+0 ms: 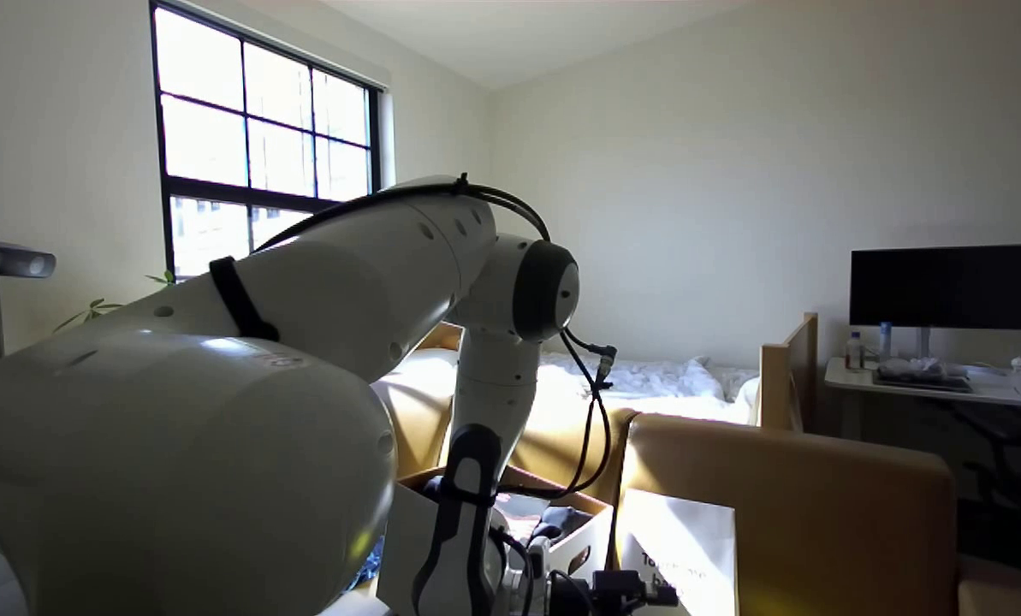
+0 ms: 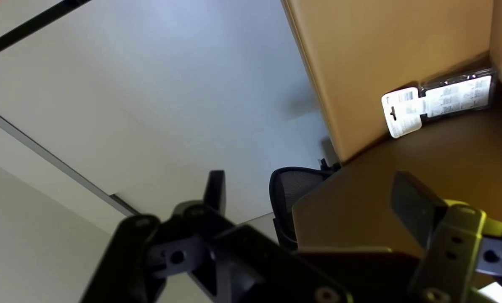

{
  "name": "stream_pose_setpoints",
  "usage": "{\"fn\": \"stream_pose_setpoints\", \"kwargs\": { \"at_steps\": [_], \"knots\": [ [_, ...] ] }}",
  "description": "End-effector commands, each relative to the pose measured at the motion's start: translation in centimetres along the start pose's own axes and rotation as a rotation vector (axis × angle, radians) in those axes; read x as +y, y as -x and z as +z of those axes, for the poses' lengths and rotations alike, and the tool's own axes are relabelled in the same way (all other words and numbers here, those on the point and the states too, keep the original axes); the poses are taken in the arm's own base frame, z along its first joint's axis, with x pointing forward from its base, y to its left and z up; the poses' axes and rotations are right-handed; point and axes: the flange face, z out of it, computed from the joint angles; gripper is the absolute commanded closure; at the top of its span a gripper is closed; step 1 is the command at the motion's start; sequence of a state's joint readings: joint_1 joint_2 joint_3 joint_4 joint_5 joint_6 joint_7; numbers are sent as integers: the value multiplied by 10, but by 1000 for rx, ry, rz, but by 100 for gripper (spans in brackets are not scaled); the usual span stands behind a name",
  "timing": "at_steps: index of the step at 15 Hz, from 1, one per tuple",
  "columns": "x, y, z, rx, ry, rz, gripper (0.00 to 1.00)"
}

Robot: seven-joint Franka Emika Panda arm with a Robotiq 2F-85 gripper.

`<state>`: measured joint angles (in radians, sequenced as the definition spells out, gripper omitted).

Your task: Put the black and yellow books in the box, respectively

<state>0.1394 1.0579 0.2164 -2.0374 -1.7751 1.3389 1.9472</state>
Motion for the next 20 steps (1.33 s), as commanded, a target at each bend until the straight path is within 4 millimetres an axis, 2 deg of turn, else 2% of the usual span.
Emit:
{"fn": "stream_pose_setpoints", "kwargs": {
  "at_steps": [1, 4, 7, 8, 12, 13, 17, 20],
  "knots": [
    [-6, 0, -2, -4, -5, -34, 0],
    [-2, 6, -10, 18, -52, -186, 0],
    [5, 20, -25, 54, -133, -291, 0],
    [-9, 12, -18, 14, -76, -210, 0],
    [-11, 10, -19, 18, -80, -207, 0],
    [-23, 9, -26, 104, -199, -232, 0],
    [-64, 1, -37, 199, -420, -236, 0],
    [-86, 5, -38, 135, -533, -333, 0]
  ]
}}
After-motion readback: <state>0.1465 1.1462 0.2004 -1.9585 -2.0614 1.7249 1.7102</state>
